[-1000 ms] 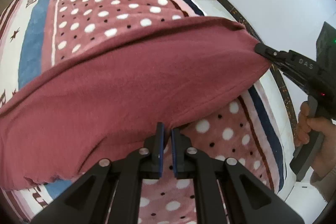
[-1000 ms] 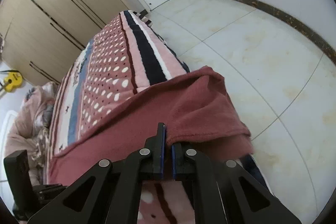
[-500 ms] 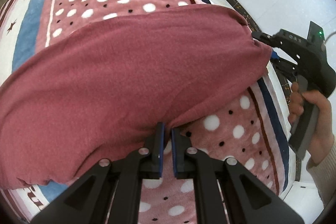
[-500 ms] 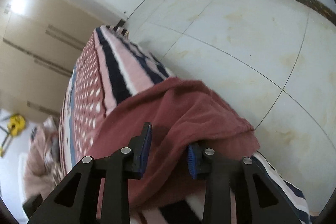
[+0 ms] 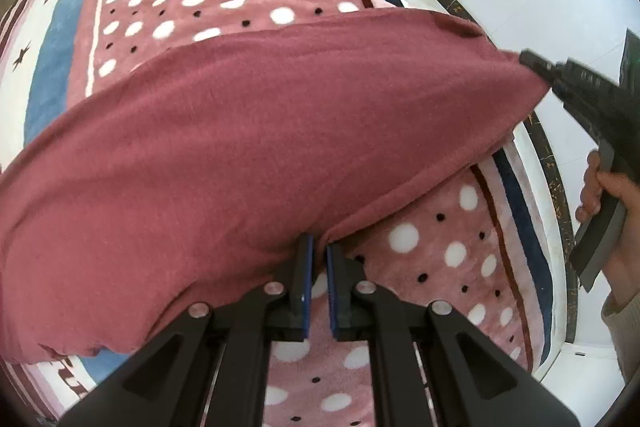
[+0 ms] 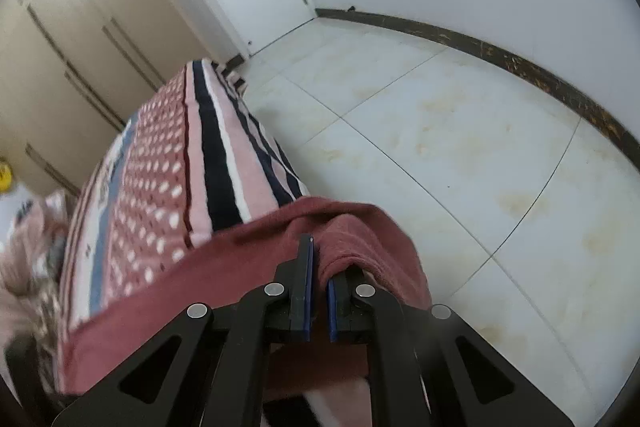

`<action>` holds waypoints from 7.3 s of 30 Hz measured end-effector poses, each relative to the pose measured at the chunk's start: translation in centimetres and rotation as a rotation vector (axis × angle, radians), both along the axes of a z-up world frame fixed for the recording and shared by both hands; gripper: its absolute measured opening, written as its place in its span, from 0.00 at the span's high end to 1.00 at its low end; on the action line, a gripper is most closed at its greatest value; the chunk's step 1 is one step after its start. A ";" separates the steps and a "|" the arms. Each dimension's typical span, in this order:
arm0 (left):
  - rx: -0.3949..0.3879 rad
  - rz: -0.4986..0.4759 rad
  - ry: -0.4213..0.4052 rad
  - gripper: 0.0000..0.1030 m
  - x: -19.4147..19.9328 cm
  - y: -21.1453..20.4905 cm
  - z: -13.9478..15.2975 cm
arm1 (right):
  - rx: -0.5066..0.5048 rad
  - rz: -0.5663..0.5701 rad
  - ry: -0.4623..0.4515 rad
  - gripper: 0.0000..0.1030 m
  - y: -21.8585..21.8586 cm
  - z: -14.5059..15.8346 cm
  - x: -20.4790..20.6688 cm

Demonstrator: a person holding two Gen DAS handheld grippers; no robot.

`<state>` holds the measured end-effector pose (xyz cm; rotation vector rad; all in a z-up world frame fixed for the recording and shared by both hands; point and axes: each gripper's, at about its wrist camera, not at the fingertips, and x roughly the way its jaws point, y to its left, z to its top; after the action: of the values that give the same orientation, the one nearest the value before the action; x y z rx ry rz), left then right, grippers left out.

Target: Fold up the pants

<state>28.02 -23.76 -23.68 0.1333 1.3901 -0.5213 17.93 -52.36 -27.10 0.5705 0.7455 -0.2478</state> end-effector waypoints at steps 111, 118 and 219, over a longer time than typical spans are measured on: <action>-0.199 1.264 -0.523 0.90 -8.9 60.6 12.8 | -0.100 0.430 0.293 0.48 33.9 3.3 -1.4; -0.216 1.037 -0.519 0.90 -6.6 51.3 15.3 | -0.077 0.379 0.306 0.48 30.9 3.6 -2.6; 0.094 0.730 -0.259 0.27 -5.5 33.3 10.2 | 0.246 0.096 0.185 0.38 12.3 -2.3 -3.1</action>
<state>22.50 9.56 -13.50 -0.2226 1.1085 0.1669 14.84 -40.03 -29.43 0.7494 0.9885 -0.1205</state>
